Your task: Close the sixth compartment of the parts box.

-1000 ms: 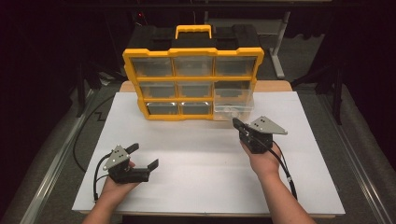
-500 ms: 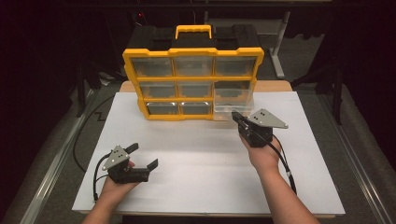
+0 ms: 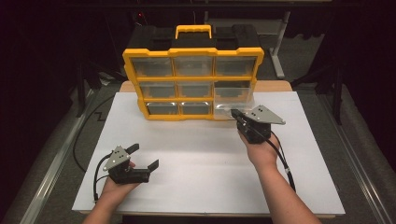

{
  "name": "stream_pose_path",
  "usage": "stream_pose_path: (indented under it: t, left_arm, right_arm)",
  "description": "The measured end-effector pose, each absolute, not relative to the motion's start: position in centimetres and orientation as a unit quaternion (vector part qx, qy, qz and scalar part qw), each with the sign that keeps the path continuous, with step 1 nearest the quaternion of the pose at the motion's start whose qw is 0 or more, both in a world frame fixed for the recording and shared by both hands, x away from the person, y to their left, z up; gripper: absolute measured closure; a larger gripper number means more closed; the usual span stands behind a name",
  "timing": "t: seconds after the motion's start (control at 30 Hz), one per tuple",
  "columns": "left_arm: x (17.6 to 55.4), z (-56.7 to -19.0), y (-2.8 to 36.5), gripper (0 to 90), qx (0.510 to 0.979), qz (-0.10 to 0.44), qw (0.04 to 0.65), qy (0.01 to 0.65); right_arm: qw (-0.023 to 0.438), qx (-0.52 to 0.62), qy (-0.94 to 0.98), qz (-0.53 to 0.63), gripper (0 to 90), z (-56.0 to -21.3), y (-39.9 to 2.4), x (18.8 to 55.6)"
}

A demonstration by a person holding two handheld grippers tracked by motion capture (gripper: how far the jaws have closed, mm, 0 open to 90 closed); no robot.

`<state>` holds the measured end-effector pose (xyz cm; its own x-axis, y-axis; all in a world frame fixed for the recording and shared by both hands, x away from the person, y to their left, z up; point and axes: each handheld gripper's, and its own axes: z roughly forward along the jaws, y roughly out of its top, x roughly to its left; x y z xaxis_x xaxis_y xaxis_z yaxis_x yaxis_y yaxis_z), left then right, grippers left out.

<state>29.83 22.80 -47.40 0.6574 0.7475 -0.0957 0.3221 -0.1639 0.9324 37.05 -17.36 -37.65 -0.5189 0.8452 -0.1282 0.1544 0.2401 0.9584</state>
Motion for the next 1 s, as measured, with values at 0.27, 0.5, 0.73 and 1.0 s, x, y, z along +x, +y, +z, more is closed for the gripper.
stream_pose_path:
  t: [0.27,0.5,0.73,1.0]
  left_arm:
    - [29.7,-47.4,22.6,0.2,0.740,0.203,0.531,0.359]
    - [29.7,-47.4,22.6,0.2,0.737,0.202,0.535,0.361]
    - [29.7,-47.3,22.7,0.2,0.733,0.202,0.539,0.362]
    - [29.7,-47.3,22.8,0.2,0.733,0.202,0.540,0.362]
  right_arm:
    - [0.346,0.358,0.709,0.500,90.0,-37.4,-17.6,37.7]
    - [0.349,0.360,0.709,0.496,90.0,-37.2,-17.6,38.2]
    - [0.352,0.364,0.706,0.496,90.0,-37.3,-17.6,38.6]
    - [0.357,0.366,0.706,0.490,90.0,-37.2,-17.5,39.2]
